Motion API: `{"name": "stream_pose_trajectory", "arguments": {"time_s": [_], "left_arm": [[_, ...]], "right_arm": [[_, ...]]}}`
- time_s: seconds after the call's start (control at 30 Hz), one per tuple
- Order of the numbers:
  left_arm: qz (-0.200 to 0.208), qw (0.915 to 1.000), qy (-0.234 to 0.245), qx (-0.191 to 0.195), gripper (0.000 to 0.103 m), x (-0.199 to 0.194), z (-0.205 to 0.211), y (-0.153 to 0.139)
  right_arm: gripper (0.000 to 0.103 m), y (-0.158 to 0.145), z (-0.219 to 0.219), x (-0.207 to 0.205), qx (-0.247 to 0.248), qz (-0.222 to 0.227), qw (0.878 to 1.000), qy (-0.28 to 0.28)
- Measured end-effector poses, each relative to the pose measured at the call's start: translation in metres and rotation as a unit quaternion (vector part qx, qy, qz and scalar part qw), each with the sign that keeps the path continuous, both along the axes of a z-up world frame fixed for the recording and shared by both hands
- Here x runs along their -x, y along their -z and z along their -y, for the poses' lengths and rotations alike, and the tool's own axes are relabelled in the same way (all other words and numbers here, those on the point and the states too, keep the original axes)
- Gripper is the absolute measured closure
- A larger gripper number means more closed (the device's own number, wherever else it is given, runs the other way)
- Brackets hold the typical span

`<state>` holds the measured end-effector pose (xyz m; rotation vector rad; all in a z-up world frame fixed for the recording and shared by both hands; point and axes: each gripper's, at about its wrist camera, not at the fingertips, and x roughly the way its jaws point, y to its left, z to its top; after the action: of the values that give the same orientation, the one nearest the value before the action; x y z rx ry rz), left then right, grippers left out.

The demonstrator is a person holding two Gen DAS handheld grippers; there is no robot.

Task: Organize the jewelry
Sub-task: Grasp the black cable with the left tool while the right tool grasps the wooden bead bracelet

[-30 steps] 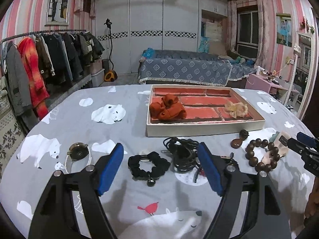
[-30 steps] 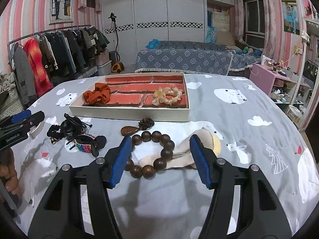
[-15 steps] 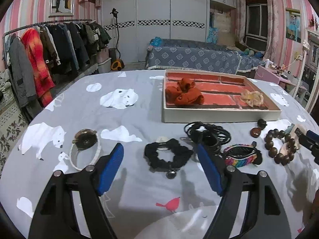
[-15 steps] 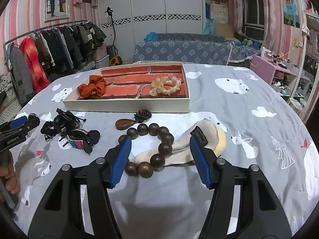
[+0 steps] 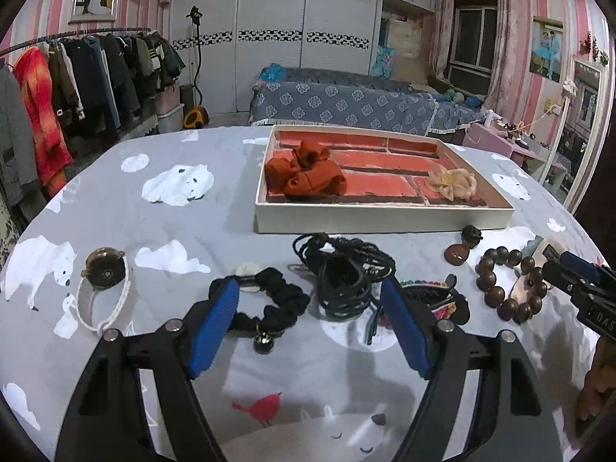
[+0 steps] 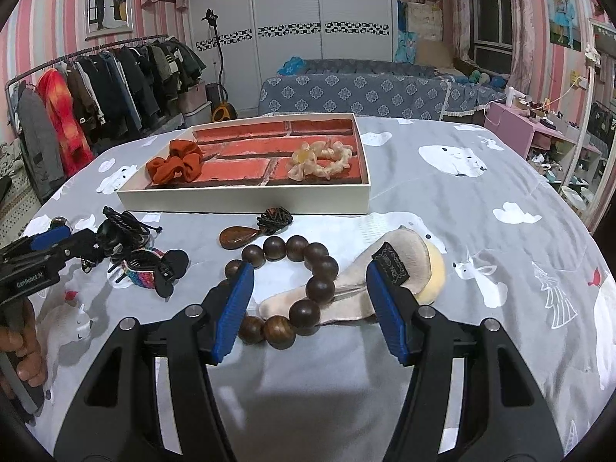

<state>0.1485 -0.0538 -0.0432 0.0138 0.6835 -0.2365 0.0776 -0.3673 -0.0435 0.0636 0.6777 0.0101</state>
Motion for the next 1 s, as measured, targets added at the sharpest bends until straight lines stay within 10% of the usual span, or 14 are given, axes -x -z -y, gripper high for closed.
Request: {"name": "stream_pose_trajectory", "arguments": {"time_s": [0.4,0.57,1.0], "left_arm": [[-0.025,0.9995,0.018,-0.004,0.03,-0.024,0.02,0.011],[-0.06,0.9978,0.028,0.003,0.065,-0.036,0.021,0.023],[-0.051,0.9978,0.042,0.008,0.067,-0.026,0.022,0.019]], "right_arm": [[0.054,0.014,0.0,-0.018,-0.004,-0.041,0.999,-0.005],[0.061,0.018,0.002,-0.024,-0.01,-0.057,0.998,-0.003],[0.08,0.023,0.0,-0.03,-0.009,-0.073,0.997,-0.013]]}}
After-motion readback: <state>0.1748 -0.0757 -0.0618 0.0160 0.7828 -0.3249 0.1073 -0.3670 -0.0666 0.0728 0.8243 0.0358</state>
